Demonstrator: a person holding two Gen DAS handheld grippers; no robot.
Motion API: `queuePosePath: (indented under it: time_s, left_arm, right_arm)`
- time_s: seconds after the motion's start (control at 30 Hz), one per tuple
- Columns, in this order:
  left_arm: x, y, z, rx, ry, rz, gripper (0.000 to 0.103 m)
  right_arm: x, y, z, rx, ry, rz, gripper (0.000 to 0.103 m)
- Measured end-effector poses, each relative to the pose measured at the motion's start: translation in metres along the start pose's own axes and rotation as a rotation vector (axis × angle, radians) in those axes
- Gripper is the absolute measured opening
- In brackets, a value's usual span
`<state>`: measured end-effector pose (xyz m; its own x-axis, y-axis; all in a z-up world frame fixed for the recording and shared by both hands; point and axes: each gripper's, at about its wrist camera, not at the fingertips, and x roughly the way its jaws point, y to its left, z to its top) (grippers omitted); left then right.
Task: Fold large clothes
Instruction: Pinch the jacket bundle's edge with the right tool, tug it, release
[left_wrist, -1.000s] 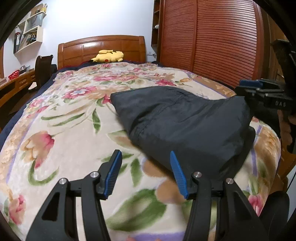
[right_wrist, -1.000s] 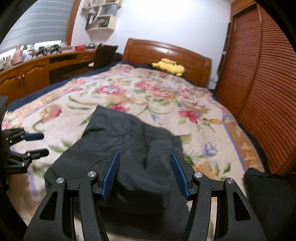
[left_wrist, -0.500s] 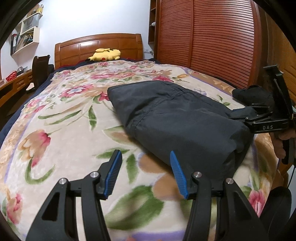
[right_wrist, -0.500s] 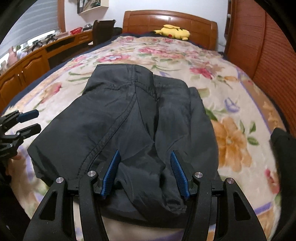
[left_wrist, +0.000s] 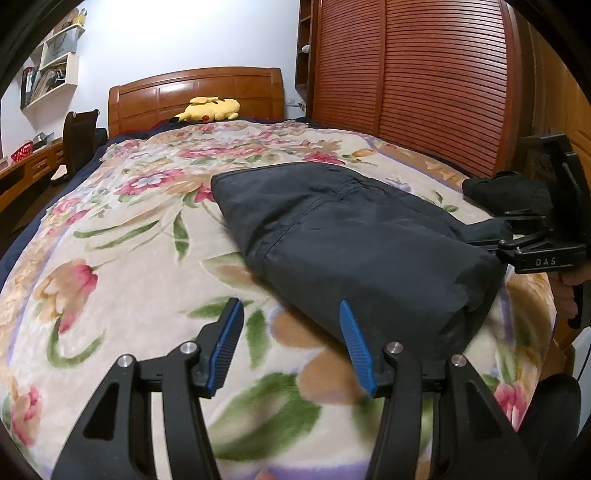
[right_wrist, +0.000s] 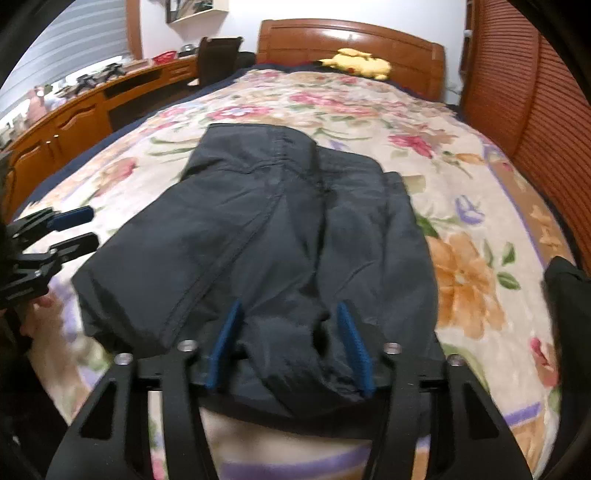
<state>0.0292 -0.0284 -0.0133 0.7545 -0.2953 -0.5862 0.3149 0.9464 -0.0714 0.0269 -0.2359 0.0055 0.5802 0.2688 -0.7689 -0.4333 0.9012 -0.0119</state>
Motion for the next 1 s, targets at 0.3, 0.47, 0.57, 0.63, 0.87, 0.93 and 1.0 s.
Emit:
queuePosePath:
  time_s: [0.3,0.47,0.57,0.63,0.87,0.93,1.0]
  left_arm:
    - [-0.001,0.001,-0.001,-0.006,-0.001,0.001,0.053]
    - [0.002,0.005,-0.001,-0.01,0.001,0.004,0.053]
    - [0.002,0.005,0.0,-0.02,-0.006,-0.006,0.053]
    - [0.003,0.003,0.0,-0.017,-0.01,-0.011,0.053]
    - [0.005,-0.003,0.0,-0.006,-0.008,-0.021,0.053]
    - [0.005,-0.004,0.0,-0.004,-0.009,-0.02,0.053]
    - [0.005,-0.004,0.0,-0.003,-0.01,-0.019,0.053]
  right_arm:
    - [-0.017,0.009,0.011,-0.109,-0.068,-0.084,0.006]
    - [-0.041,0.011,0.018,-0.157,-0.126,-0.179,0.005]
    - [-0.049,0.003,0.013,-0.166,-0.129,-0.212,0.005]
    - [-0.05,-0.009,0.004,-0.143,-0.124,-0.234,0.005]
    - [-0.044,-0.058,-0.035,-0.031,-0.075,-0.308,0.004]
    - [-0.041,-0.066,-0.041,-0.003,-0.061,-0.31,0.005]
    - [-0.037,-0.067,-0.047,-0.005,-0.053,-0.309,0.005]
